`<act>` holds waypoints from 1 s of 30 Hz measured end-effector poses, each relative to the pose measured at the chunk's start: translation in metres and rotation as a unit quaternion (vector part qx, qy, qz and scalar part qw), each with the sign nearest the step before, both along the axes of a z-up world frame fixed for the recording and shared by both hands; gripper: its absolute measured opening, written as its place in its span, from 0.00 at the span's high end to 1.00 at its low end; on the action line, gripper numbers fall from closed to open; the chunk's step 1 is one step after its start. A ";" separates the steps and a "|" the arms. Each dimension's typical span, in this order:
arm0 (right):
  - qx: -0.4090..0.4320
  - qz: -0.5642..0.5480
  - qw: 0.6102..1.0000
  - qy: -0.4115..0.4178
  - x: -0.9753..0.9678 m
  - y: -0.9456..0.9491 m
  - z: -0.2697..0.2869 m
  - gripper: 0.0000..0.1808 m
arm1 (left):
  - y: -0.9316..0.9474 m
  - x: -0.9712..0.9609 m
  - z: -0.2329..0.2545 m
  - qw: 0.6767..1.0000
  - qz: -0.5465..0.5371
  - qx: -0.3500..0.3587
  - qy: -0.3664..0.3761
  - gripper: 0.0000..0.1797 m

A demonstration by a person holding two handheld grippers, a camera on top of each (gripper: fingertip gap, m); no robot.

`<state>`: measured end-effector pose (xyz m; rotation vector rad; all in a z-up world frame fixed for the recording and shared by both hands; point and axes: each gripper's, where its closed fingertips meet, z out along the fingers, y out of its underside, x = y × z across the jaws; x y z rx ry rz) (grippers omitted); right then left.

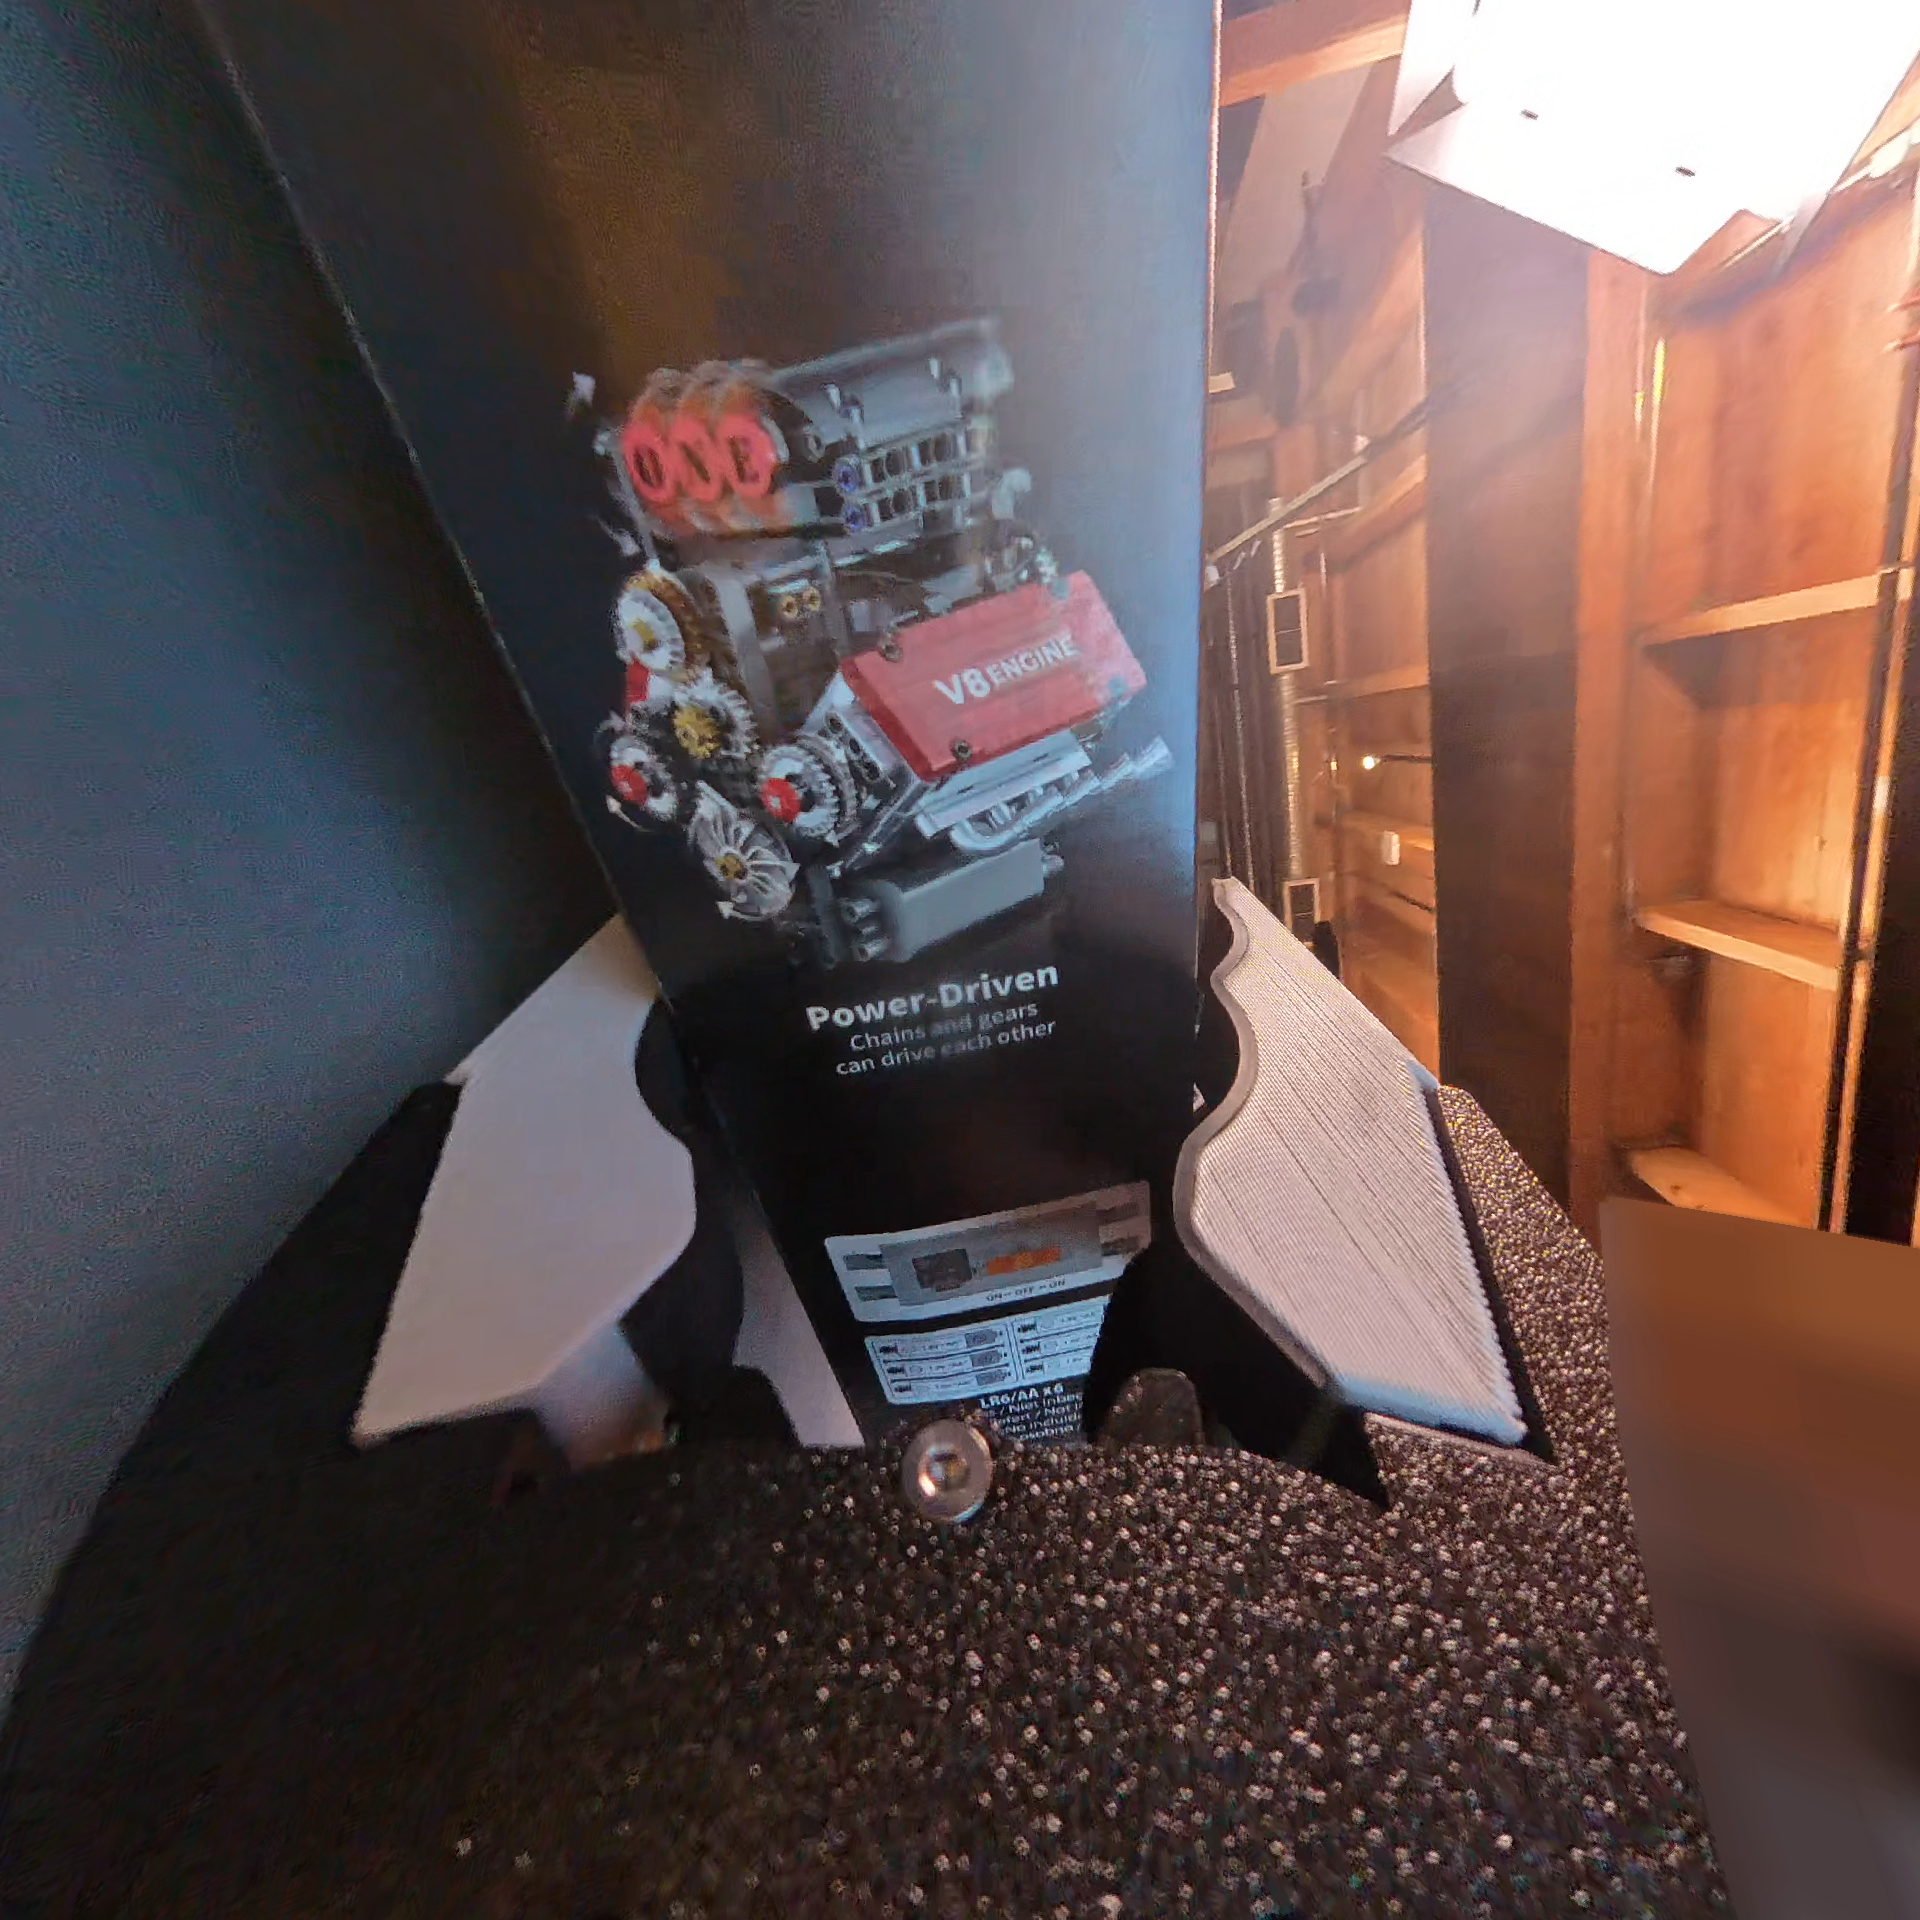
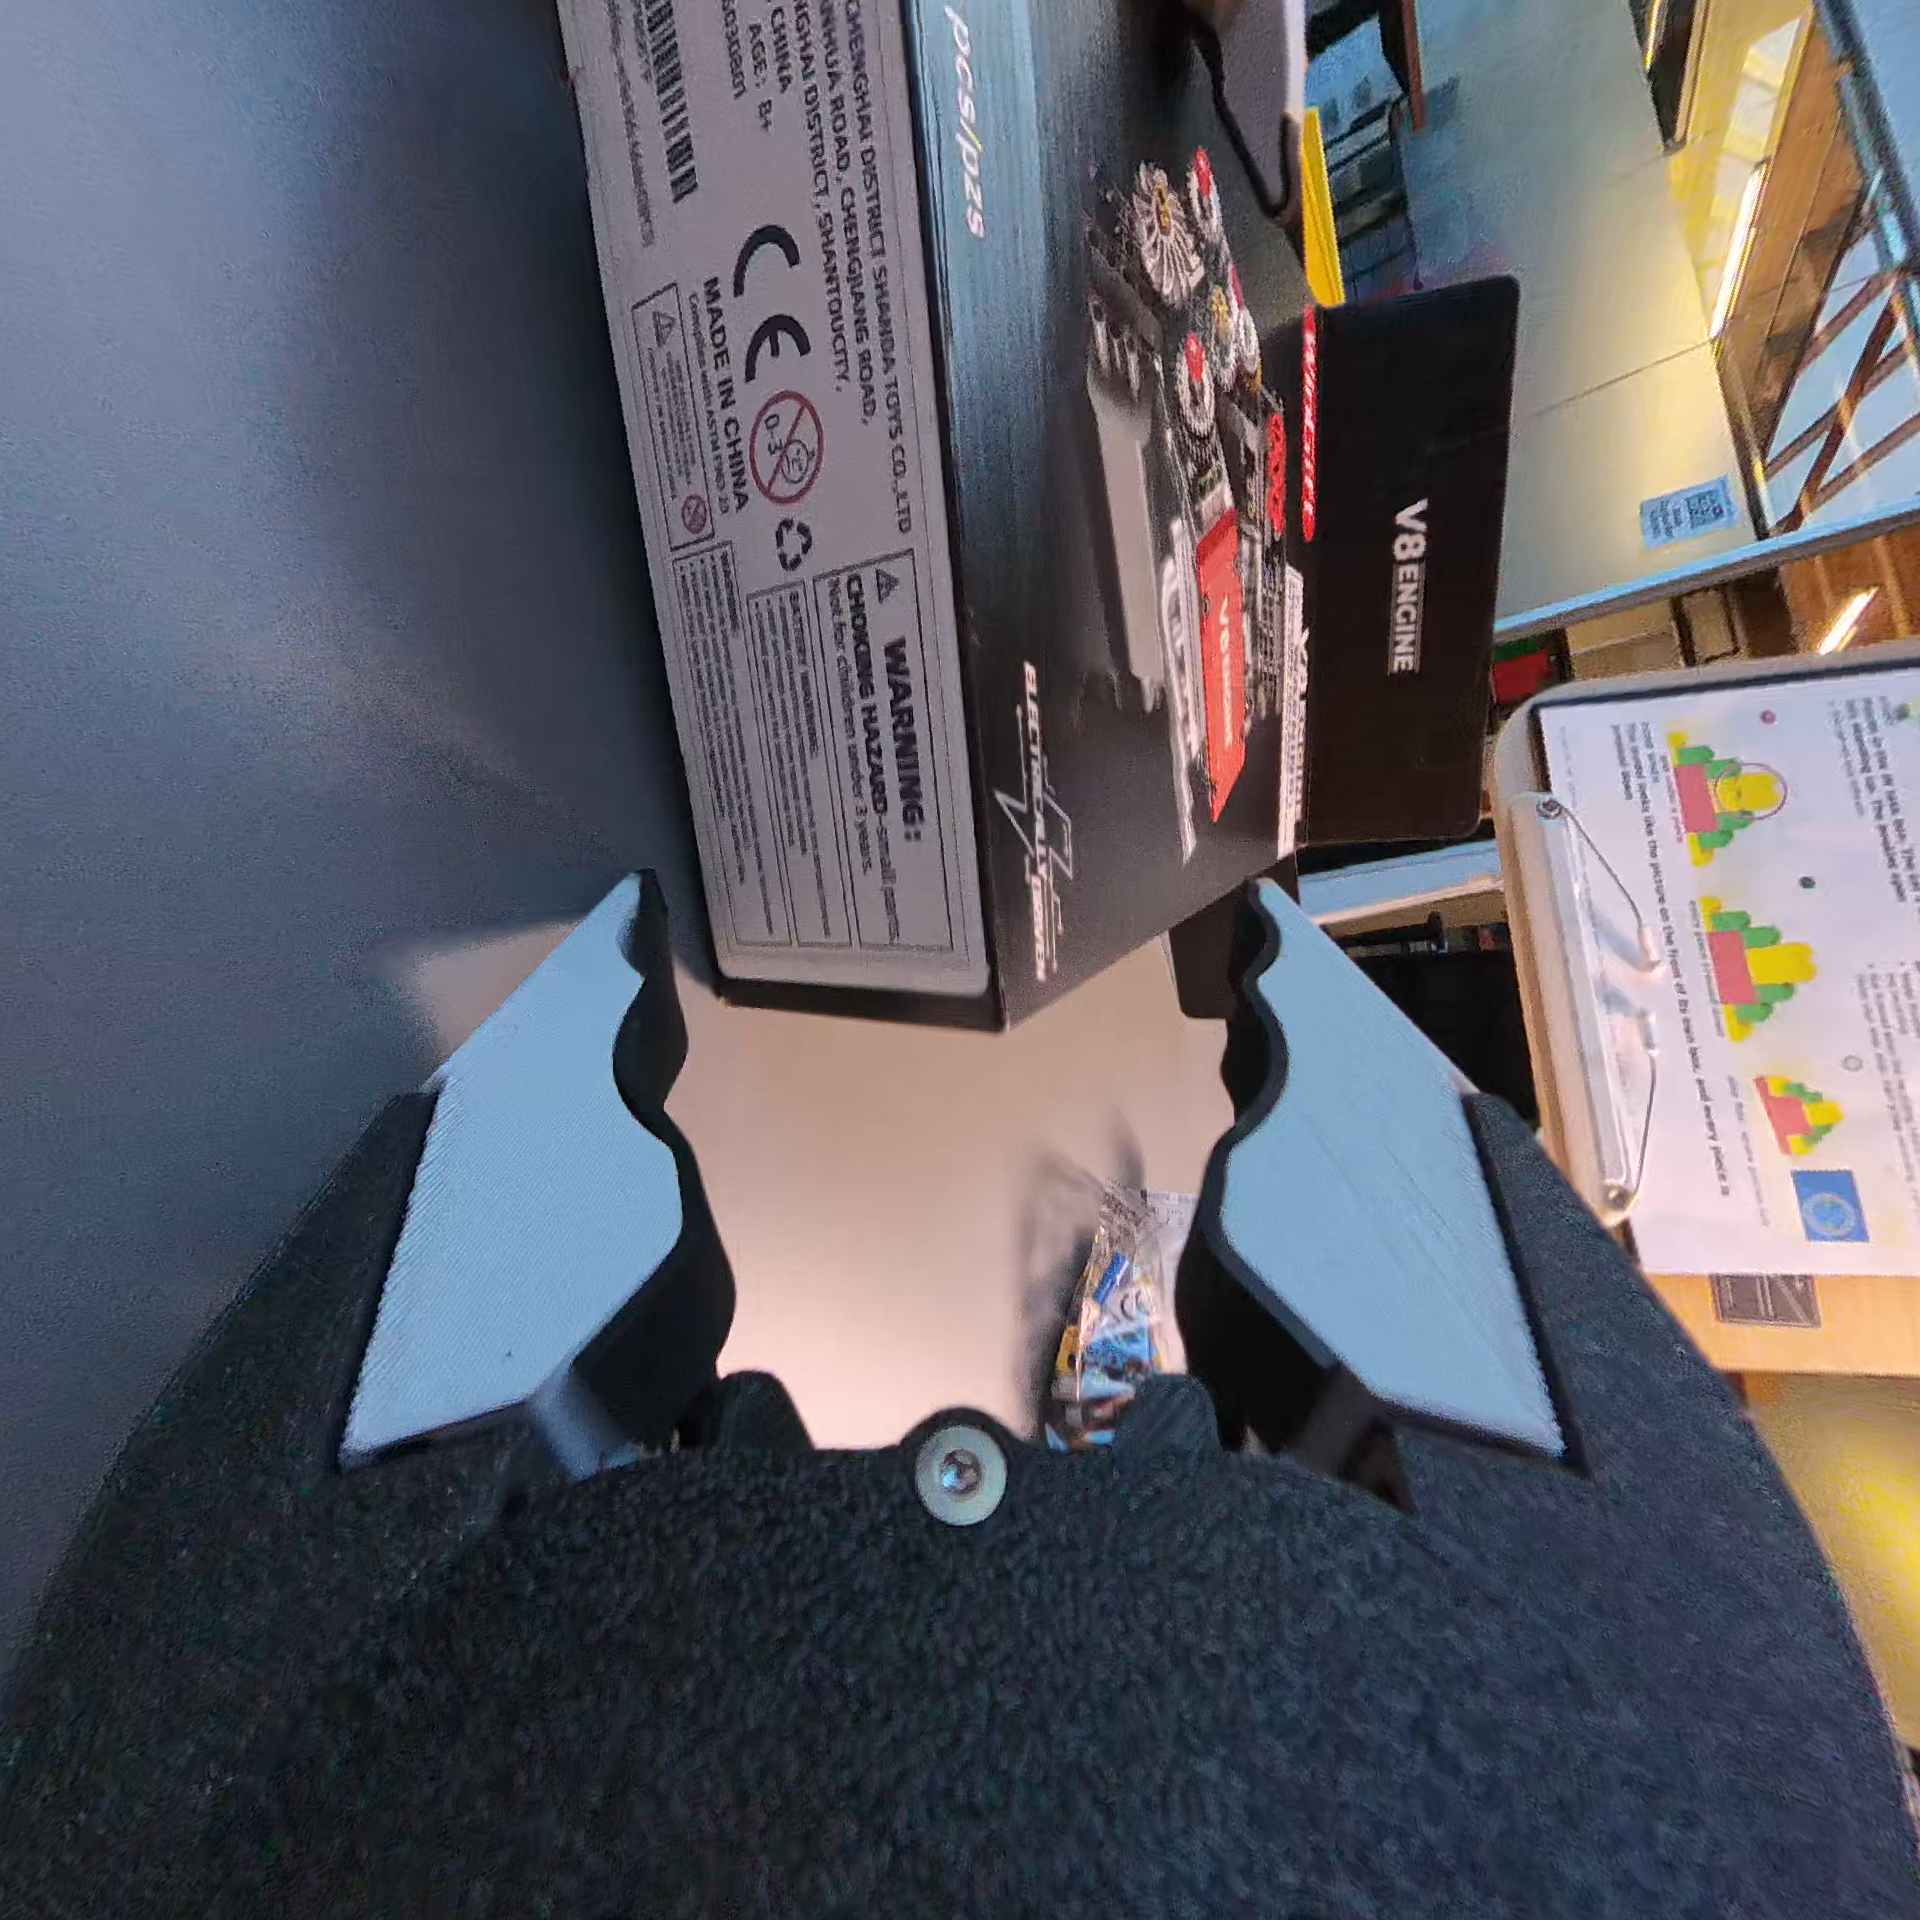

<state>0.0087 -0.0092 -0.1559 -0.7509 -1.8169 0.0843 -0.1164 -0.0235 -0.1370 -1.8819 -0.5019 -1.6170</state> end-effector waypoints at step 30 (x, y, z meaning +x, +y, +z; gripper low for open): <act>0.064 0.030 0.993 -0.098 -0.012 -0.037 0.077 0.55 | -0.072 0.000 0.072 0.949 0.101 0.238 0.178 0.46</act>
